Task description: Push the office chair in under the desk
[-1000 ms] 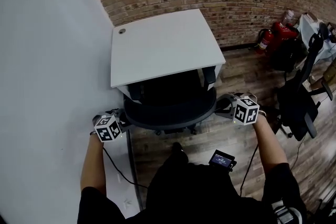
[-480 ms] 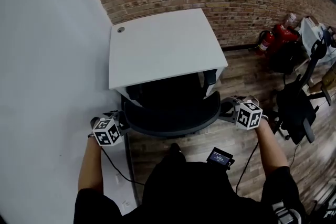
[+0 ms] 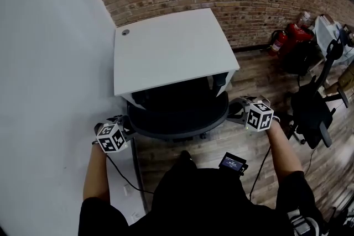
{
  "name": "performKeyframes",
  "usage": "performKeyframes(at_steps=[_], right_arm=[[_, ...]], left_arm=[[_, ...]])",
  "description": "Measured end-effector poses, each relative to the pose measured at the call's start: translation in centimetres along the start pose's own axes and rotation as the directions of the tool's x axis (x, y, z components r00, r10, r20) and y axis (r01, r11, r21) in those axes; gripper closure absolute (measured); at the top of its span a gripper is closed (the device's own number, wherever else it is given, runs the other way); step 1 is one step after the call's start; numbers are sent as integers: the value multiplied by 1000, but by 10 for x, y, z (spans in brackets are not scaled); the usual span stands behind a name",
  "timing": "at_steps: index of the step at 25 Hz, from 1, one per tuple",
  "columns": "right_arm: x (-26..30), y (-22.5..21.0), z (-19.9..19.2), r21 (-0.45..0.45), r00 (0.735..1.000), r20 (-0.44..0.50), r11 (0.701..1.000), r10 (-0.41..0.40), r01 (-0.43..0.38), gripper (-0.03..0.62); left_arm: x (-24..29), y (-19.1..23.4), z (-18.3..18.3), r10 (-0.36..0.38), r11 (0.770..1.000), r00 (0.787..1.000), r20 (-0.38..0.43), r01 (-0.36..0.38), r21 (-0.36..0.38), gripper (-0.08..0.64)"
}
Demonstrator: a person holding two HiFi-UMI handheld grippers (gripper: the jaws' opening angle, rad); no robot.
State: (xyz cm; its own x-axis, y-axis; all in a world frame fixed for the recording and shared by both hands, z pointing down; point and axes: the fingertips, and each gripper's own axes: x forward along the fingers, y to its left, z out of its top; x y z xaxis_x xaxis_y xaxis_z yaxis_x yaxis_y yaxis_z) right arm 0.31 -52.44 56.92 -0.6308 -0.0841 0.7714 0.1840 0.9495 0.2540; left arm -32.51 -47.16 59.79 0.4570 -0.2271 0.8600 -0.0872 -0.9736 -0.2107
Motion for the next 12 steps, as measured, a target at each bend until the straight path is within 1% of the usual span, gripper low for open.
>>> performKeyframes(at_steps=[4, 12], right_arm=[[7, -17, -8, 6, 1000, -16, 1000, -14, 14, 440], [19, -55, -7, -2, 1000, -20, 1000, -4, 4, 443]], left_arm=[[8, 19, -4, 17, 1000, 1000, -11, -17, 8, 433], [8, 58, -17, 16, 1000, 1000, -11, -16, 9, 433]])
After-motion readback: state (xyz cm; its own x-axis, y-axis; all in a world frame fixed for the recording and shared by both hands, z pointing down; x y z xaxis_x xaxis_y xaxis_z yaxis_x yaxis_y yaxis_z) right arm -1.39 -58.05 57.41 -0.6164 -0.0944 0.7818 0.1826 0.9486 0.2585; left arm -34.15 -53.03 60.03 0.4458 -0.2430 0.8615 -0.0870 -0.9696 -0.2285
